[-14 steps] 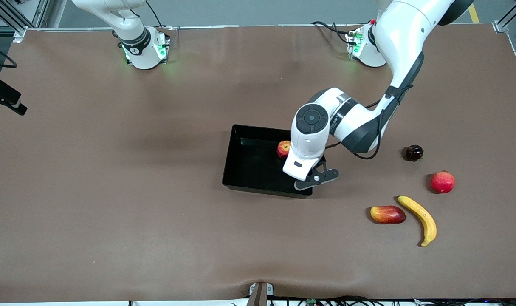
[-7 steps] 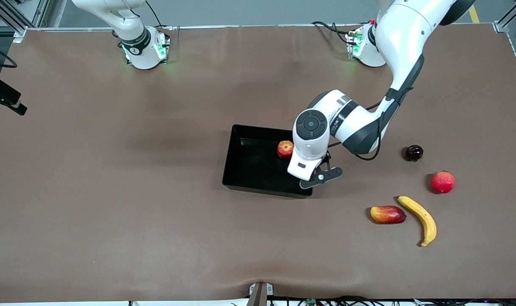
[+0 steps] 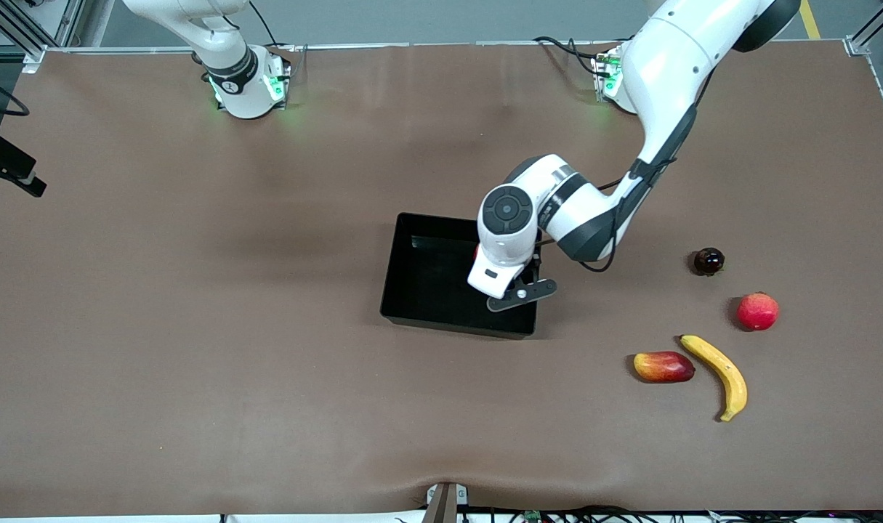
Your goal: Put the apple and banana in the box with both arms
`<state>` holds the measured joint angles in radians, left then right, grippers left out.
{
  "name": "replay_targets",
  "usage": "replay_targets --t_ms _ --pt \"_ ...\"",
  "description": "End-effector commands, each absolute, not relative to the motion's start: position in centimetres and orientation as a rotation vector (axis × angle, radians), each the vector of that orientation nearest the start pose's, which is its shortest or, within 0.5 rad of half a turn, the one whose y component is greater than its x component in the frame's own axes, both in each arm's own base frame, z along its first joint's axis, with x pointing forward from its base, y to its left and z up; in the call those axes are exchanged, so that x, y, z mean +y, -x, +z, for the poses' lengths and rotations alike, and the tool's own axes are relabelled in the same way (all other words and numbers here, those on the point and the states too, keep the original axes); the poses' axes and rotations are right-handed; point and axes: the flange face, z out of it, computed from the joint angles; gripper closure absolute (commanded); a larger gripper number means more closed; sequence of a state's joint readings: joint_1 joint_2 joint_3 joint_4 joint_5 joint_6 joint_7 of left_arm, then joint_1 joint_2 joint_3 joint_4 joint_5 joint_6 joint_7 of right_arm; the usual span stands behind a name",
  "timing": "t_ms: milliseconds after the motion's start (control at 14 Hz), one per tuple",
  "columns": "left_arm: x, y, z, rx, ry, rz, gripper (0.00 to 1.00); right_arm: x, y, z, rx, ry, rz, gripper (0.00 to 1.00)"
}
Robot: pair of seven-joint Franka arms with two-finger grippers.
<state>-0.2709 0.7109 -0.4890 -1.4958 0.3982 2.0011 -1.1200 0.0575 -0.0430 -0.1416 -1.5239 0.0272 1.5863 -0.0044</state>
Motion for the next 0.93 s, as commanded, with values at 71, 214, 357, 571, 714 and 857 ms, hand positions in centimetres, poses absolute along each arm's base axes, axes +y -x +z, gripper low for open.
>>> replay_targets --t_ms 71,214,357,571,714,857 --pt "-42.3 -55.7 27.0 -0.37 3.014 0.063 1.0 -4.8 -54.4 67.4 0.117 3.105 -0.16 0.0" --pt "-42.1 -56.1 27.5 -0.342 3.019 0.05 1.0 -4.8 -54.4 67.4 0.117 3.105 -0.157 0.0" --pt "-40.9 -57.4 28.2 -0.285 3.033 0.035 1.0 -4.8 -54.4 67.4 0.119 3.105 -0.157 0.0" --pt "-40.6 -58.0 28.7 -0.235 3.044 0.02 1.0 -4.8 -54.6 67.2 0.119 3.106 -0.15 0.0" --pt "-39.0 -59.7 31.2 -0.247 3.059 -0.034 1.0 -4.8 -54.6 67.1 0.117 3.106 -0.148 0.0" --pt "-37.9 -60.6 32.4 -0.261 3.062 -0.048 1.0 -4.8 -54.6 67.2 0.117 3.106 -0.15 0.0"
